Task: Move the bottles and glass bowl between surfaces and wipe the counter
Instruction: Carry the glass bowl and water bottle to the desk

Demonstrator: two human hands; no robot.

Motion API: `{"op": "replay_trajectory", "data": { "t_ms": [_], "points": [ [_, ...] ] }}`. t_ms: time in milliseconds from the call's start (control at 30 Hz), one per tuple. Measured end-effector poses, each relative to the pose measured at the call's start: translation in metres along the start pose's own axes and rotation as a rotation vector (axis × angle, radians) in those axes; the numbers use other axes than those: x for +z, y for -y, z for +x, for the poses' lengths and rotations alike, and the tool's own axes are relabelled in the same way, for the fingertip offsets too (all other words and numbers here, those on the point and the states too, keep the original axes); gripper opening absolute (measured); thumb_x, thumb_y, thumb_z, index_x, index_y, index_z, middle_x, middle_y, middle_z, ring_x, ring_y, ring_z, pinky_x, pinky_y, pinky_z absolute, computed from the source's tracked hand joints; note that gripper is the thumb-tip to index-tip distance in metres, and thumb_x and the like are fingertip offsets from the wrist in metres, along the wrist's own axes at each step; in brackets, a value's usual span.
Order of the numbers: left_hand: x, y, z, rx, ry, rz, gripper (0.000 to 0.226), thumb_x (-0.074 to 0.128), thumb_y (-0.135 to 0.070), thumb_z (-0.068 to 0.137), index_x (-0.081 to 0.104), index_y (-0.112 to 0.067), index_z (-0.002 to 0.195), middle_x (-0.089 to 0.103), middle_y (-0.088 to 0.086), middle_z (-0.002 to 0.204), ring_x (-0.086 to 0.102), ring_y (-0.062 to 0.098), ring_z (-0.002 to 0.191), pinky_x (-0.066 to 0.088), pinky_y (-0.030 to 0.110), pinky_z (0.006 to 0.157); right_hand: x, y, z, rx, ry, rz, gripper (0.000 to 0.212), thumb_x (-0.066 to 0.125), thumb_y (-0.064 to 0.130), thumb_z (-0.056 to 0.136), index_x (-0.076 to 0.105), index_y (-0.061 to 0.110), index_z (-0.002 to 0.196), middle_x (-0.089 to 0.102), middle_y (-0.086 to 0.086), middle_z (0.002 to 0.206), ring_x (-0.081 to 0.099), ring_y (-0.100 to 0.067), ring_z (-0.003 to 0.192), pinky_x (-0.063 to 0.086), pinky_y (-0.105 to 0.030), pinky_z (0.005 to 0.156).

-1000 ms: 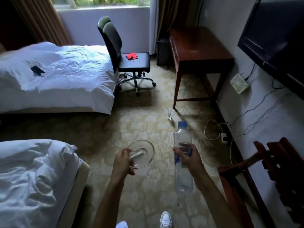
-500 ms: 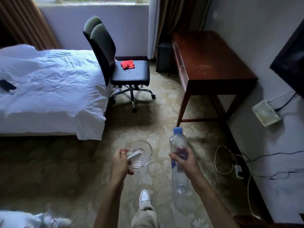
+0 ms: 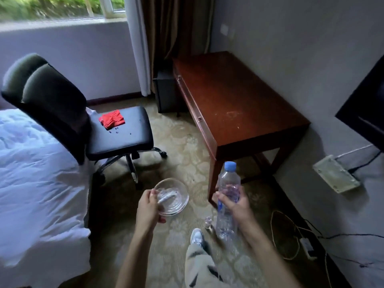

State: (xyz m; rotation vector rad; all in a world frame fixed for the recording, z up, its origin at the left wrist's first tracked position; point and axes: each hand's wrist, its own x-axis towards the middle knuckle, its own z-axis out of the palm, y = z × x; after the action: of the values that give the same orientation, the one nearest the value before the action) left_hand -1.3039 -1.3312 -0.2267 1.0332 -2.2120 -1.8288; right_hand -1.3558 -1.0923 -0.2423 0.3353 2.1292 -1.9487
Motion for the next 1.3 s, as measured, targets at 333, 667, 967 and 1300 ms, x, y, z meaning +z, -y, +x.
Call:
{"op": "replay_trajectory", "data": {
  "t_ms": [333, 667, 967, 1300],
  "points": [
    [0.112, -0.143, 0.247, 0.082, 0.192, 0.131, 0.026, 0.036, -0.025, 0.105, 0.056, -0.022, 0.089, 0.060, 0.010, 0.078, 0.058, 0.025, 0.057, 0.052, 0.033, 0.044, 0.023, 0.127, 0.253, -0.121, -0.215, 0.107, 0.046, 0.077, 0.011, 0.079, 0.049, 0.011, 0.114, 0.059, 0.009, 0.096, 0.059, -0.001, 0.087, 0.048, -0.012, 0.079],
    [0.283, -0.203, 0.454, 0.094, 0.667, 0.312, 0.022, 0.037, -0.023, 0.105, 0.053, -0.007, 0.102, 0.063, 0.022, 0.081, 0.057, 0.022, 0.033, 0.046, 0.026, 0.031, 0.013, 0.125, 0.397, -0.048, -0.684, 0.185, 0.067, 0.083, 0.009, 0.071, 0.047, 0.010, 0.127, 0.064, -0.002, 0.112, 0.064, -0.019, 0.102, 0.050, -0.014, 0.085],
    [0.407, -0.255, 0.551, 0.240, 1.094, 0.694, 0.023, 0.055, -0.032, 0.098, 0.050, -0.013, 0.109, 0.069, 0.017, 0.092, 0.072, 0.038, 0.058, 0.061, 0.051, 0.054, 0.017, 0.147, 0.464, -0.029, -1.084, 0.276, 0.075, 0.079, -0.006, 0.071, 0.042, 0.005, 0.135, 0.058, -0.014, 0.124, 0.059, -0.015, 0.105, 0.047, -0.008, 0.084],
    [0.480, -0.236, 0.564, 0.150, 1.227, 0.839, 0.036, 0.036, -0.026, 0.105, 0.035, -0.023, 0.140, 0.063, 0.028, 0.117, 0.071, 0.032, 0.054, 0.056, 0.031, 0.039, 0.031, 0.116, 0.499, 0.073, -1.180, 0.268, 0.072, 0.082, -0.003, 0.069, 0.047, 0.017, 0.128, 0.059, 0.006, 0.111, 0.061, -0.004, 0.099, 0.049, -0.019, 0.087]
  ]
}}
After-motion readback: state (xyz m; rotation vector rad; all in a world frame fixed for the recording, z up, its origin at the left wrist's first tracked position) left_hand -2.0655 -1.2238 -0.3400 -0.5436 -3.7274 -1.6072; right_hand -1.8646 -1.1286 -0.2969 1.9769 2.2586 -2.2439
